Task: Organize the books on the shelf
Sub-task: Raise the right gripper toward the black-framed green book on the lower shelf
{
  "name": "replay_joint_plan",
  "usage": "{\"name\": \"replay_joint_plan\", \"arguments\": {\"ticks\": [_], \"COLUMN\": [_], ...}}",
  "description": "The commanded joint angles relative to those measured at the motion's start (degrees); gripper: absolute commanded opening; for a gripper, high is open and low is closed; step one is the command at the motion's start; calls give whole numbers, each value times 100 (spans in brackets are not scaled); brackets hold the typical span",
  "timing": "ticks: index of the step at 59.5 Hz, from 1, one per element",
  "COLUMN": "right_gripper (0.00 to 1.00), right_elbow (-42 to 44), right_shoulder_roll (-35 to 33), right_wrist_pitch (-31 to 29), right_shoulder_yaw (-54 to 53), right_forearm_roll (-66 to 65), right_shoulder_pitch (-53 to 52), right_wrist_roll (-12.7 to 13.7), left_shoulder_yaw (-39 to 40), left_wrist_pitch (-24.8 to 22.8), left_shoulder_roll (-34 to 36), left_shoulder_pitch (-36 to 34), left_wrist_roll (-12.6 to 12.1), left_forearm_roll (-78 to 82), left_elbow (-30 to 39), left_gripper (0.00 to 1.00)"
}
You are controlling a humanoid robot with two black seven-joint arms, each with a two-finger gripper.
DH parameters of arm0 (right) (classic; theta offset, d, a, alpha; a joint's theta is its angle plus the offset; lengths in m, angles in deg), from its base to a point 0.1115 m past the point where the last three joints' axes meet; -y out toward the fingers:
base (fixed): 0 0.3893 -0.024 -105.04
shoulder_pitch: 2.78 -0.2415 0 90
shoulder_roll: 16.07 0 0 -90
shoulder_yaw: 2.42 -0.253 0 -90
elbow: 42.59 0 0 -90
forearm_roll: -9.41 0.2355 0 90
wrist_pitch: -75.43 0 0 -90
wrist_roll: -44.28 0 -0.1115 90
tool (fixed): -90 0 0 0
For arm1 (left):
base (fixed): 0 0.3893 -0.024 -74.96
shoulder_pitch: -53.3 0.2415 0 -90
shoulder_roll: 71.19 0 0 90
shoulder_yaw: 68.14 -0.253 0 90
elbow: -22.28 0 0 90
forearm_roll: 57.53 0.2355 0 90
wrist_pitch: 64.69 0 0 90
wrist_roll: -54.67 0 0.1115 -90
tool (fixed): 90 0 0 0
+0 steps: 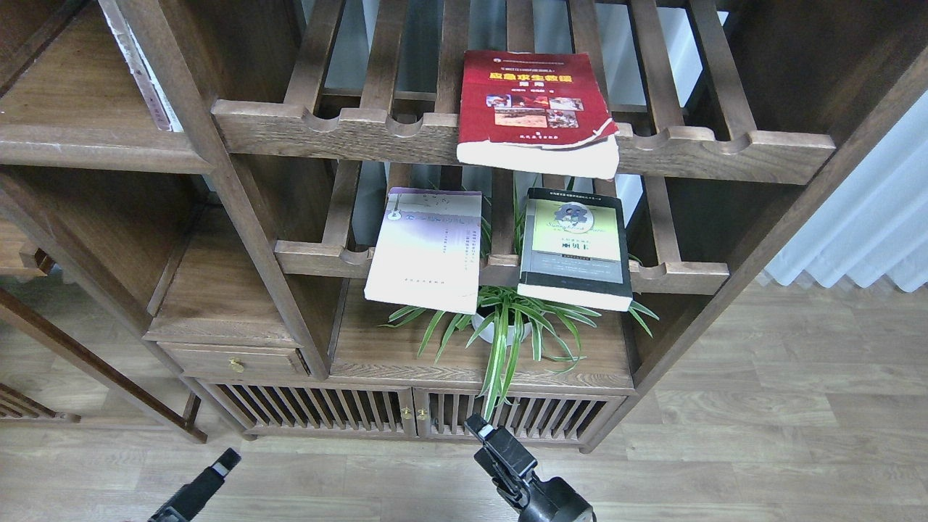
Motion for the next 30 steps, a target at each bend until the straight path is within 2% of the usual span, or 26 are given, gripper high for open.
{"name": "replay_joint_plan", "arguments": {"ticks": [1,5,16,30], "right_gripper": [100,100,100,100], "right_elbow": [98,300,749,776], "right_shoulder_roll": [1,1,1,1], "right_wrist_pitch": [-334,-552,-552,-552], "right_shoulder_yaw": [64,187,389,363], "right_forearm_roll": [-45,-46,-11,7], "right_shoulder_pitch": [-122,-201,-342,-298], "right_wrist_roll": [41,41,-29,-38], "left_shoulder_yaw": [68,95,218,218], "left_wrist_pitch": [0,0,0,0], "left_shoulder_roll": [-16,20,37,20], "left_shoulder_pitch": [-31,-31,-13,-22], "left_wrist_roll": [-9,-88,-27,-44], "left_forearm_roll": [-4,49,40,40], "left_elbow": [68,200,235,235], "left_gripper": [100,100,100,100]}}
